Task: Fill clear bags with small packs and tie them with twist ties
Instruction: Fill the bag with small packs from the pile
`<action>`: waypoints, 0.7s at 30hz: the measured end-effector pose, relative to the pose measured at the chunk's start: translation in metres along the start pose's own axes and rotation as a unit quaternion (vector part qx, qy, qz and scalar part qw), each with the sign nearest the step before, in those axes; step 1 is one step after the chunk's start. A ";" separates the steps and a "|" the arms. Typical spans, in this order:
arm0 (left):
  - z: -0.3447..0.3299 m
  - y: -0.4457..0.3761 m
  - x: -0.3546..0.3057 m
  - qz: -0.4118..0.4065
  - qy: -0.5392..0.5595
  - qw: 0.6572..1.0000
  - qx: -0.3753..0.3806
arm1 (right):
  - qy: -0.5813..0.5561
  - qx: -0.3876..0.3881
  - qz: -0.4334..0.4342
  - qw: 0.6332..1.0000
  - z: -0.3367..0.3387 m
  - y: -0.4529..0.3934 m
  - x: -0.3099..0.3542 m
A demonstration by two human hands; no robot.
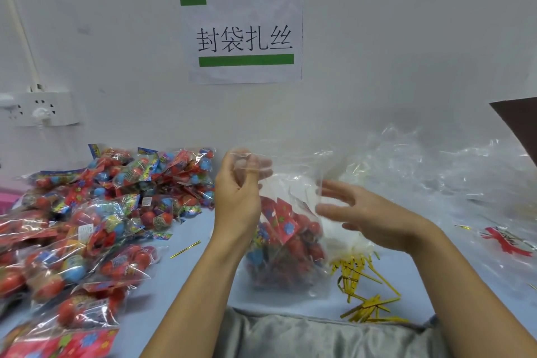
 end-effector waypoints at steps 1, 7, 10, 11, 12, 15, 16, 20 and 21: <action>-0.001 0.000 0.000 -0.003 0.000 1.000 0.003 | 0.030 0.012 0.009 0.999 -0.010 0.000 0.002; -0.024 0.006 0.001 0.010 0.098 0.995 0.030 | 0.056 0.006 0.046 0.997 -0.047 -0.012 0.013; -0.031 0.010 0.002 0.027 0.121 0.991 0.047 | 0.024 0.010 0.106 0.994 -0.054 -0.011 0.025; -0.032 0.010 0.001 0.025 0.110 0.992 0.059 | 0.013 0.003 0.113 0.993 -0.055 -0.011 0.026; -0.033 0.011 -0.001 0.020 0.093 0.993 0.073 | 0.004 -0.007 0.114 0.993 -0.054 -0.012 0.026; -0.040 0.011 -0.015 -0.050 -0.005 0.985 0.166 | 0.034 -0.036 0.128 0.991 -0.056 -0.010 0.030; -0.045 0.012 -0.021 -0.088 -0.055 0.973 0.205 | 0.055 -0.052 0.147 0.986 -0.056 -0.008 0.033; -0.056 0.019 -0.040 -0.205 -0.190 0.927 0.249 | 0.126 -0.090 0.236 0.959 -0.064 0.007 0.054; -0.057 0.020 -0.042 -0.214 -0.194 0.924 0.251 | 0.144 -0.094 0.240 0.955 -0.066 0.006 0.054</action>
Point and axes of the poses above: each hand's wrist, its own y-axis away from the middle knuckle, its own z-axis out of the back of the hand, x = y × z, the point moved 8 cm from there along -y, towards the middle knuckle, and after that the axes turned 15 degrees about -z, right-handed, at the moved point
